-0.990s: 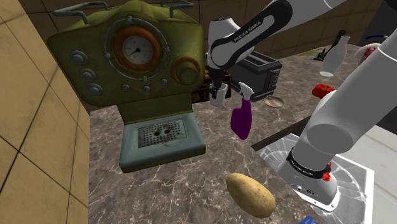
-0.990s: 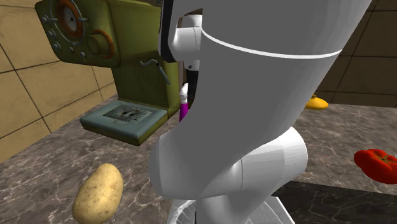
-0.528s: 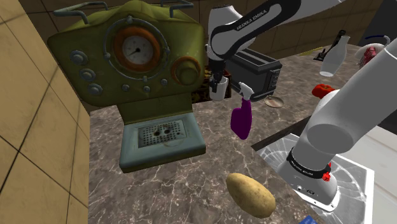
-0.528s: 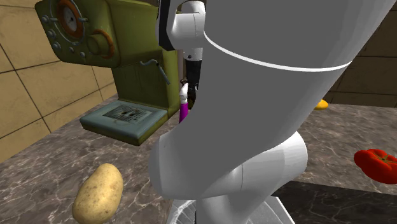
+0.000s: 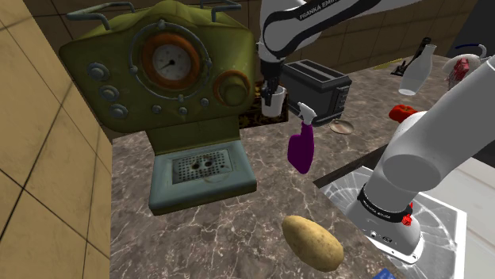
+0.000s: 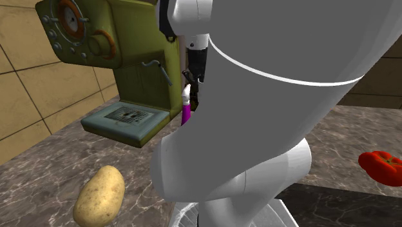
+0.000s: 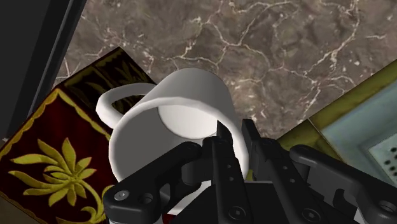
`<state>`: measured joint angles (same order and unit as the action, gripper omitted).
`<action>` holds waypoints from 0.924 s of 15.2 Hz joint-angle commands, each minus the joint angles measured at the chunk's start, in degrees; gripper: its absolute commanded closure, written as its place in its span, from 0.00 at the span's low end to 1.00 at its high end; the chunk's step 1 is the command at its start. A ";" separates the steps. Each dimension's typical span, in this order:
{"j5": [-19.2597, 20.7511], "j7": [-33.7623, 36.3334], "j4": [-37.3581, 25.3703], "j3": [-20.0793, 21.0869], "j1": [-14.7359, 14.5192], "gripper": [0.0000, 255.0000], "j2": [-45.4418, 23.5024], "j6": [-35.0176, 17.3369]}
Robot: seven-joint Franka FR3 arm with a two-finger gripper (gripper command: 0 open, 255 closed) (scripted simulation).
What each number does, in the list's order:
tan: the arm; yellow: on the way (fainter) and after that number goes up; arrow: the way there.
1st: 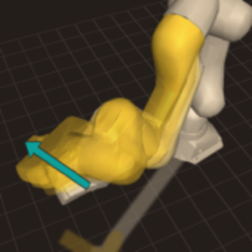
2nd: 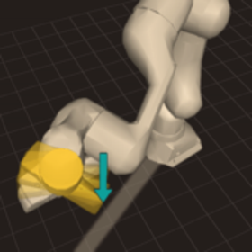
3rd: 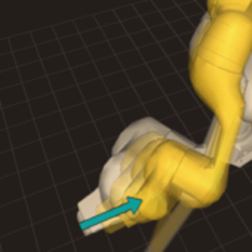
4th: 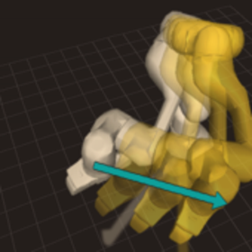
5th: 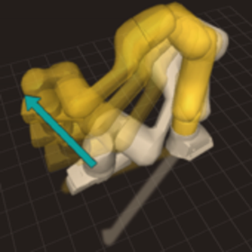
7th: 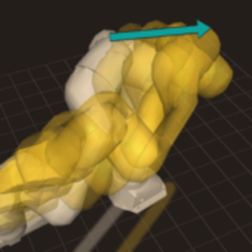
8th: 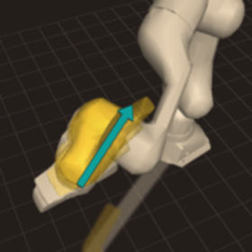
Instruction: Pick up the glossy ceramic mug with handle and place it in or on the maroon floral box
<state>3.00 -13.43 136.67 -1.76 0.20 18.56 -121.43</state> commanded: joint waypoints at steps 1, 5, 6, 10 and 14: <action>-0.05 -0.01 -1.14 0.05 -0.03 1.00 0.60 1.74; -0.12 -0.12 -3.51 0.09 -0.06 1.00 1.45 4.96; -0.14 -0.15 -4.13 0.10 -0.06 1.00 1.63 5.76; -0.20 -0.25 -6.72 0.14 -0.08 1.00 2.20 8.92; -0.26 -0.36 -9.48 0.18 -0.10 1.00 2.57 12.05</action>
<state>2.78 -13.88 127.85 -1.67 0.15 21.17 -110.02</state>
